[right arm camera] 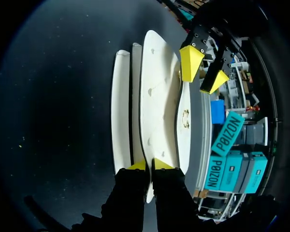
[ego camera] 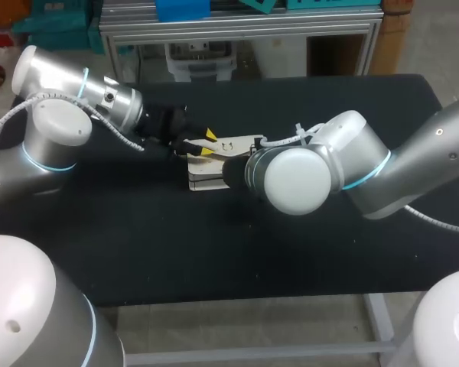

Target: Pick up the bag, open it, inspect its contents, close it, and place it on the opposite side

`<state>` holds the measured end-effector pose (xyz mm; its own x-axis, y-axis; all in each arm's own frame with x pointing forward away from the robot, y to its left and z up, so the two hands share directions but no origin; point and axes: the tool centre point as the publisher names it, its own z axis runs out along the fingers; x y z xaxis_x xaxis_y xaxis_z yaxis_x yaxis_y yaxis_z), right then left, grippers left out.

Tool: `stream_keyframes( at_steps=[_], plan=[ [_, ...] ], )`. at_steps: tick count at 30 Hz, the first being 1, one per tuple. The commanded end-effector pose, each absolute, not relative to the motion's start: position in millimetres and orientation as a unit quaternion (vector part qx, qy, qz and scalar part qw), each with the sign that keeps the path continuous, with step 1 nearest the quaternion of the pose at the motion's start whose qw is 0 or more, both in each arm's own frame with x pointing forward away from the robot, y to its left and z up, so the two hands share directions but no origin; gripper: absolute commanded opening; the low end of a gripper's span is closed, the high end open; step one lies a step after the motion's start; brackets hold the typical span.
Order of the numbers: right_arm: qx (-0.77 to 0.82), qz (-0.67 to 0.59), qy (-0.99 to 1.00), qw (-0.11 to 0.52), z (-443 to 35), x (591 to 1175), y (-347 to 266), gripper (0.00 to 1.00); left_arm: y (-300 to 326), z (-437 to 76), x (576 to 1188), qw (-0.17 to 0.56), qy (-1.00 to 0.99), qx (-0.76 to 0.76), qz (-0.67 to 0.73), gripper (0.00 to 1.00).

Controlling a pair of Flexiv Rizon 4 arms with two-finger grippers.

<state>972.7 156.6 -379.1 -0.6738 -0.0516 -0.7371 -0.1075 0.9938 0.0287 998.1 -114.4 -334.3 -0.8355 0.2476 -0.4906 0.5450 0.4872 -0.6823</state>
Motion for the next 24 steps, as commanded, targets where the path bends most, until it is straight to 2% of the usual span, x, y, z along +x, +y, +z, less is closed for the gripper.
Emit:
stream_keyframes(
  at_steps=[1,5,8,11,12,14,19,24],
  plan=[
    [-0.044,0.04,0.904,0.423,-384.2,972.1,155.5,0.0,-108.5,-336.2,1003.0,0.158,0.842,0.236,-0.459,0.34],
    [-0.044,0.04,0.904,0.423,-384.2,972.1,155.5,0.0,-105.4,-335.6,1004.5,0.158,0.844,0.231,-0.458,0.34],
    [-0.045,0.04,0.904,0.422,-384.6,971.5,155.8,0.0,-102.7,-333.2,1005.8,0.158,0.845,0.226,-0.458,0.37],
    [-0.045,0.042,0.905,0.422,-382.4,968.1,156.0,0.0,-100.8,-327.9,1005.6,0.156,0.851,0.215,-0.453,0.49],
    [-0.046,0.043,0.904,0.422,-380.5,966.5,155.9,0.4,-100.3,-325.8,1005.5,0.154,0.852,0.214,-0.452,0.59],
    [-0.047,0.044,0.903,0.425,-377.1,964.1,155.8,1.0,-99.5,-323.9,1004.9,0.151,0.857,0.209,-0.447,0.68],
    [-0.05,0.05,0.9,0.429,-368.3,957.8,156.5,1.0,-99.8,-321.2,1005.2,0.145,0.864,0.199,-0.439,0.89],
    [-0.052,0.058,0.9,0.43,-359.3,949.7,155.8,1.0,-98.9,-317.5,1003.0,0.136,0.87,0.189,-0.434,0.99]
  ],
)
